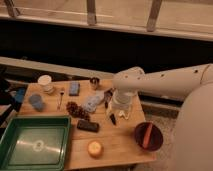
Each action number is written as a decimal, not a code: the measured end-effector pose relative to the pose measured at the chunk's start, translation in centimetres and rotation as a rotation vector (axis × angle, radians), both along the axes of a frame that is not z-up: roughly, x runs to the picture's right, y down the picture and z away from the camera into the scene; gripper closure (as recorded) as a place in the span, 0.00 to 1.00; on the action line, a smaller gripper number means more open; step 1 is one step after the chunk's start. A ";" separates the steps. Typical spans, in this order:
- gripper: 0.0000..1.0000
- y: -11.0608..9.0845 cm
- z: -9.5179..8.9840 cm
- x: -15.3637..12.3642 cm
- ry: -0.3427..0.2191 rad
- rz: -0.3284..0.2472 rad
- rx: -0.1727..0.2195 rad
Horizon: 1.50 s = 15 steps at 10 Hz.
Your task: Place apple in metal cup
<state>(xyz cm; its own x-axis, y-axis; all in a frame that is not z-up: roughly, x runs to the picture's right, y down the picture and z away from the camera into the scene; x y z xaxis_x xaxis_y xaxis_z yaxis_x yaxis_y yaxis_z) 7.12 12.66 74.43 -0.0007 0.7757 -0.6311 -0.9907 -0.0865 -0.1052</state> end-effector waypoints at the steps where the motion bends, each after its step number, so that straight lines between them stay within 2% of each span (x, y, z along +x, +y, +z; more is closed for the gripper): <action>1: 0.36 0.0 0.0 -0.2 -0.001 -0.002 0.000; 2: 0.36 0.3 0.2 -0.3 0.010 -0.029 -0.008; 3: 0.36 1.3 0.4 -1.8 0.013 -0.050 -0.026; 5: 0.36 4.4 0.7 -3.3 0.014 -0.051 -0.064; 8: 0.36 8.2 0.9 -6.9 -0.028 -0.053 -0.118; 10: 0.36 10.5 0.6 -9.6 -0.095 -0.044 -0.148; 13: 0.36 12.5 0.5 -11.3 -0.153 -0.035 -0.188; 15: 0.36 13.8 0.9 -11.9 -0.164 -0.039 -0.228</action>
<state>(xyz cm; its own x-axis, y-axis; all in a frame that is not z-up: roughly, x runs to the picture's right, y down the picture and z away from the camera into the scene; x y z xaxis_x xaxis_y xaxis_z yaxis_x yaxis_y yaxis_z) -4.74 26.47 75.34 0.1429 0.6114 -0.7783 -0.9652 -0.0879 -0.2462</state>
